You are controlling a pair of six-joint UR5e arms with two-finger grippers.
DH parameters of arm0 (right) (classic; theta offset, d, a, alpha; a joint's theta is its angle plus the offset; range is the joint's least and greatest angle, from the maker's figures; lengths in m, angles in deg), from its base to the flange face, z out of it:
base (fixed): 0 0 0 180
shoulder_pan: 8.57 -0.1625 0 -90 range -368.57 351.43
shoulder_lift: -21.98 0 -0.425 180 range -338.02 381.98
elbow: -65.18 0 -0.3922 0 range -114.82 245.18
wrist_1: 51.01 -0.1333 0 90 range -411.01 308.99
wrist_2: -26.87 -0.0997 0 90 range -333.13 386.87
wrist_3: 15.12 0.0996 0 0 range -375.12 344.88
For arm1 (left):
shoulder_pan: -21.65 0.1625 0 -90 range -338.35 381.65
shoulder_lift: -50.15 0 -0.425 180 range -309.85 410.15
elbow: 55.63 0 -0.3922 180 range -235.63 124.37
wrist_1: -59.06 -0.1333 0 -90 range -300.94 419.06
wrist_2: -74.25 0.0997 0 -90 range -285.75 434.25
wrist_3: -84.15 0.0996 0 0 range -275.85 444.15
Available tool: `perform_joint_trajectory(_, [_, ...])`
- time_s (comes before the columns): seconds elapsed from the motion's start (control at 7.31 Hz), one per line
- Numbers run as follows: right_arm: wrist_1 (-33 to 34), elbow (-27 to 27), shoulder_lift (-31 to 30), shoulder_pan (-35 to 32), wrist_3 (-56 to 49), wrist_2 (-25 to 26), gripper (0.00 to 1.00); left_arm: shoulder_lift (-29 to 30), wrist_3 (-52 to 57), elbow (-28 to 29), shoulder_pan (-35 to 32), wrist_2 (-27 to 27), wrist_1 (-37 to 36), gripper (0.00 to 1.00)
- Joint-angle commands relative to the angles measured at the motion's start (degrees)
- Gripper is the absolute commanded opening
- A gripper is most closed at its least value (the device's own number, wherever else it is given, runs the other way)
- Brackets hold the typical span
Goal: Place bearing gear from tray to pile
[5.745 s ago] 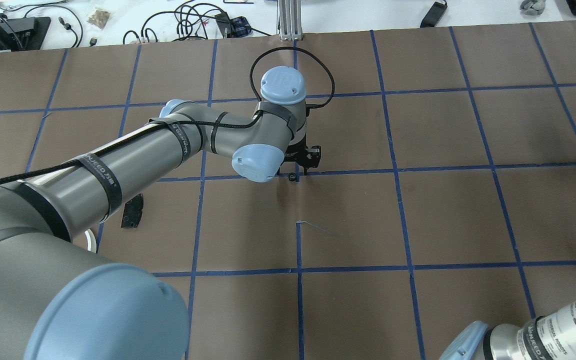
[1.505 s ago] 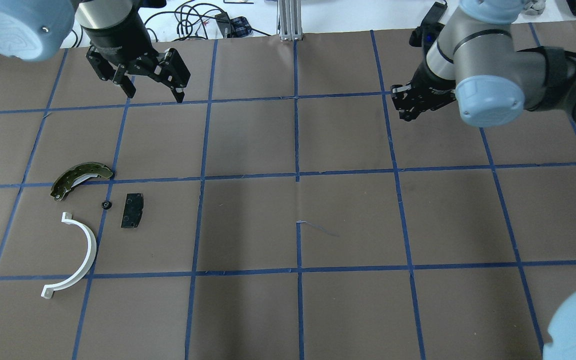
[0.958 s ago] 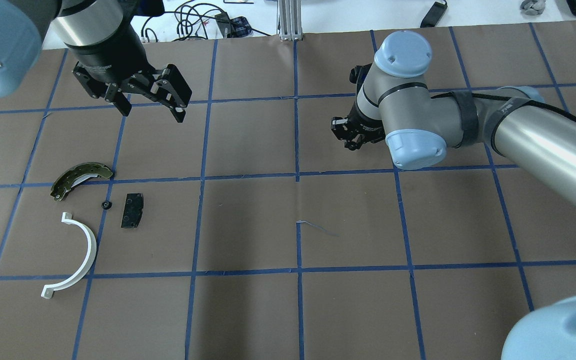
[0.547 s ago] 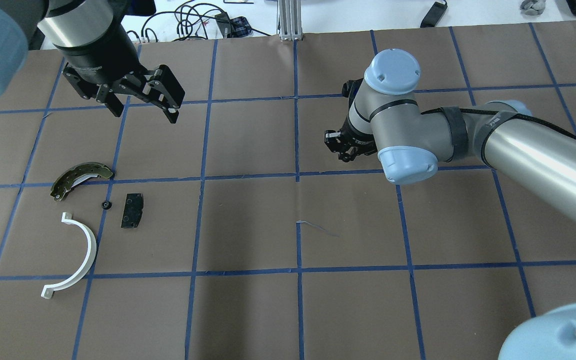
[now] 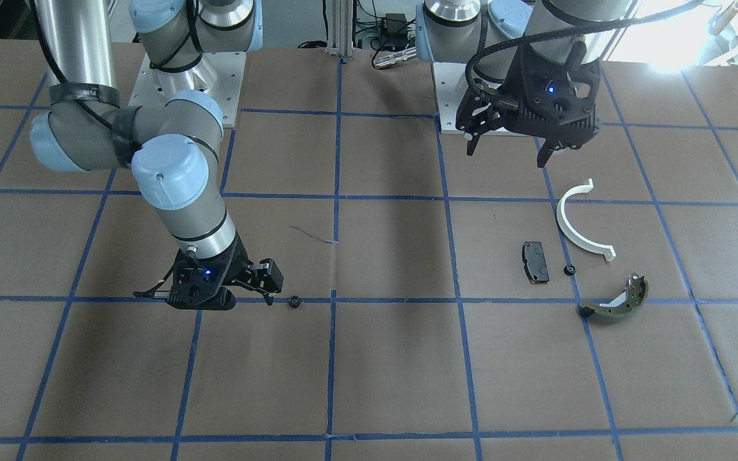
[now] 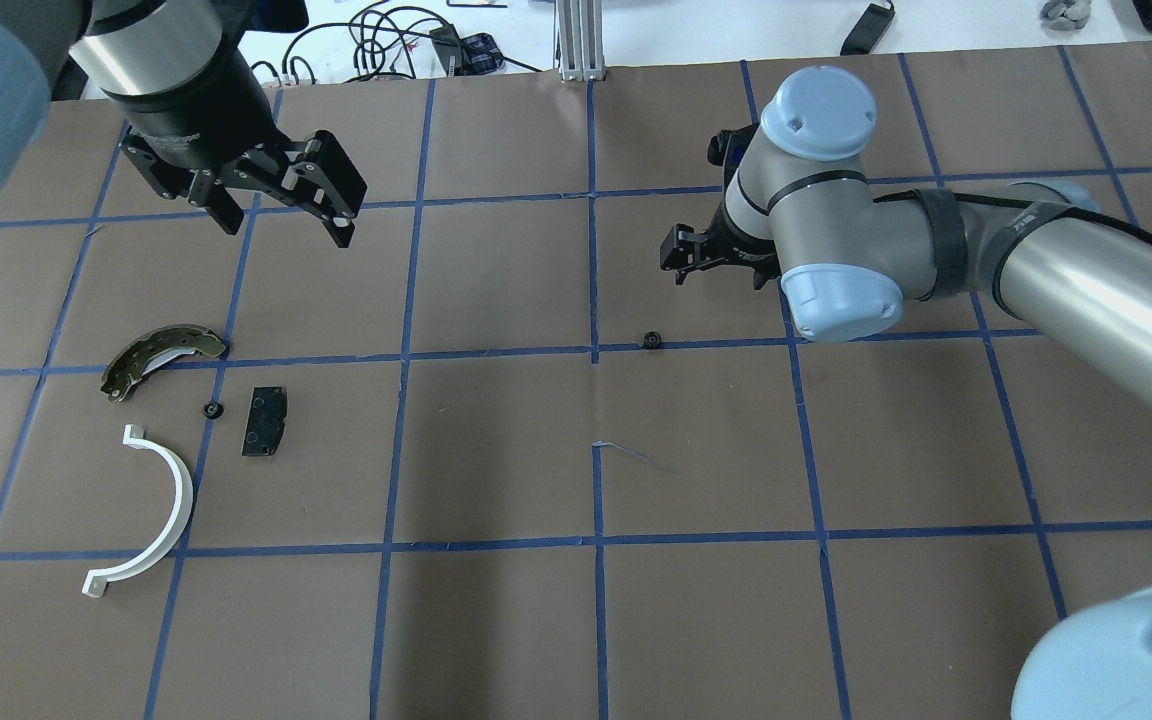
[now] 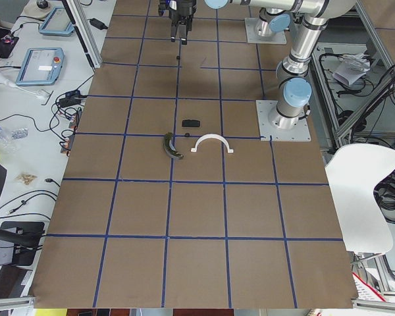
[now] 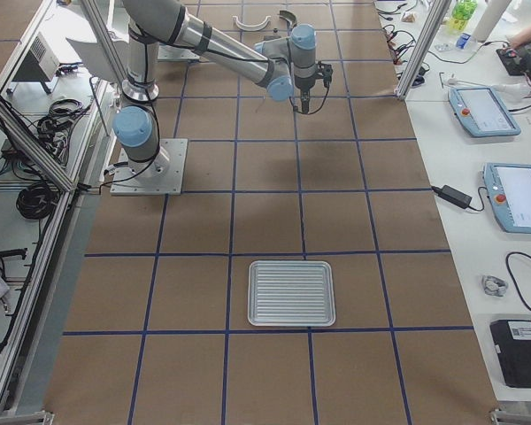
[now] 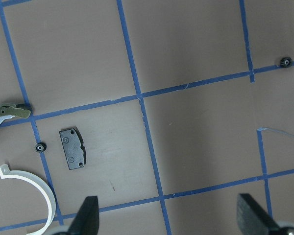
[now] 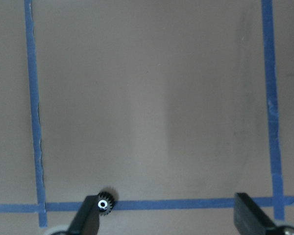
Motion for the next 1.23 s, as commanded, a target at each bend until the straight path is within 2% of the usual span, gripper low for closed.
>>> perform_joint_trajectory(0.0, [-6.74,4.71,-1.41,5.67,-7.33,0.37,1.0,-0.03,0.1,0.0,0.1,0.03,-0.02,1.0])
perform_joint_trajectory(0.27, [-17.18,9.37,-5.0,11.39,-14.54,1.33,1.0,-0.03,0.1,0.0,0.1,0.03,-0.02,1.0])
perform_joint_trajectory(0.41, [-23.85,12.44,-7.63,12.29,-17.7,6.47,1.0,-0.03,0.1,0.0,0.1,-0.05,0.06,1.0])
perform_joint_trajectory(0.55, [-30.61,15.78,-9.57,12.12,-17.74,7.22,1.0,0.32,0.19,-0.09,0.1,-0.66,-0.02,1.0])
perform_joint_trajectory(0.68, [-34.34,17.03,-11.94,12.03,-17.48,6.36,1.0,1.02,-0.16,0.43,0.02,-0.58,-0.02,1.0])
perform_joint_trajectory(1.09, [-34.29,18.09,-13.46,6.96,-16.6,7.22,1.0,0.76,-0.07,0.0,-0.07,0.03,0.07,1.0])
